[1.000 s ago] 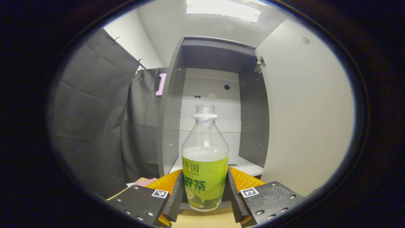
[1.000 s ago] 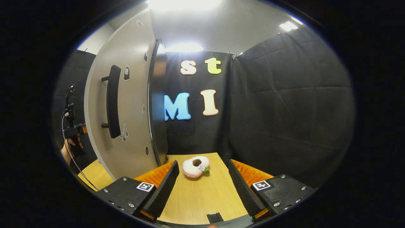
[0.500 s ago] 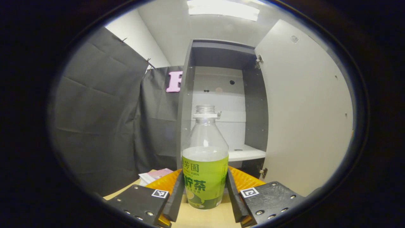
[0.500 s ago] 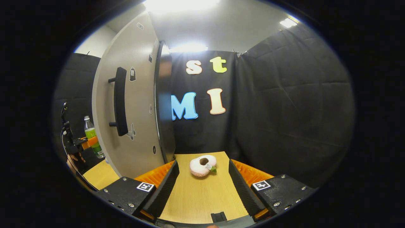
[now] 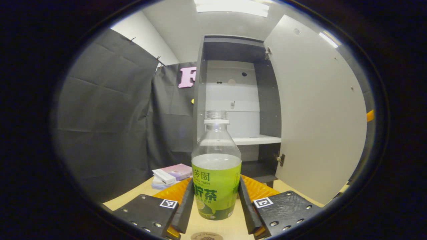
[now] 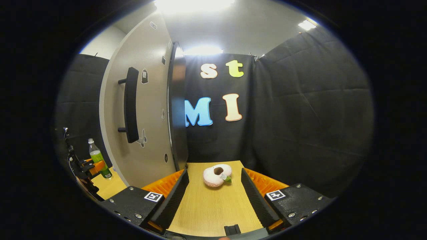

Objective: Open the cabinet door with the right hand, grasp the bottle in the cabinet with the left hand and place it on the coaster, then close the cabinet door with the right hand.

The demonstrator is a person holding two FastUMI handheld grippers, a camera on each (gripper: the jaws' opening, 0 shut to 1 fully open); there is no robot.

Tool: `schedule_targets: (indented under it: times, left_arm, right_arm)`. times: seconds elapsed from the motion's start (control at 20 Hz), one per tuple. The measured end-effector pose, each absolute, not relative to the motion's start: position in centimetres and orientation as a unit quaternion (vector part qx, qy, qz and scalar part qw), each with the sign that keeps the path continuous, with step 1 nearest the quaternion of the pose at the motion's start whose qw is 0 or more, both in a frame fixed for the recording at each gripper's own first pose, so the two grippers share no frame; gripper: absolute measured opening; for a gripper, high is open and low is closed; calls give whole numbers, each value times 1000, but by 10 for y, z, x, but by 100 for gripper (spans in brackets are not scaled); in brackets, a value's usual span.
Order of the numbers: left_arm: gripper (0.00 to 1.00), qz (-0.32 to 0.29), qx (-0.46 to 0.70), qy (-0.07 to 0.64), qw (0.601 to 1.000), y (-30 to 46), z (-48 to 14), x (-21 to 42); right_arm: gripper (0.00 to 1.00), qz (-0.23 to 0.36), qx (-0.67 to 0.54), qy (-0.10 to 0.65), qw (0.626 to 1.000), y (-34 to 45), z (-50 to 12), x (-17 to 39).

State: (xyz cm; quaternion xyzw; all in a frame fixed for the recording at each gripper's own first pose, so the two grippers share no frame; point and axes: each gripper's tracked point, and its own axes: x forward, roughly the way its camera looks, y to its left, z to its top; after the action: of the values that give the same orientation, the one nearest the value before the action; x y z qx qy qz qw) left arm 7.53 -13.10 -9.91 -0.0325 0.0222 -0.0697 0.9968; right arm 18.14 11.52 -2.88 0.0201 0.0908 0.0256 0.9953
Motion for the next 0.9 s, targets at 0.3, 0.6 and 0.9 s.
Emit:
schedule_targets:
  times: [0.3, 0.6, 0.9]
  left_arm:
    - [67, -70, -38, 39, 996, -132, -148, 58]
    - [67, -62, -30, 59, 996, -131, -197, 42]
    - [67, -51, -19, 85, 995, -122, -246, 30]
  right_arm:
    - [96, 20, 27, 95, 995, 118, -29, 190]
    - [96, 19, 33, 103, 994, 125, -32, 198]
    - [96, 18, 44, 109, 993, 129, -31, 208]
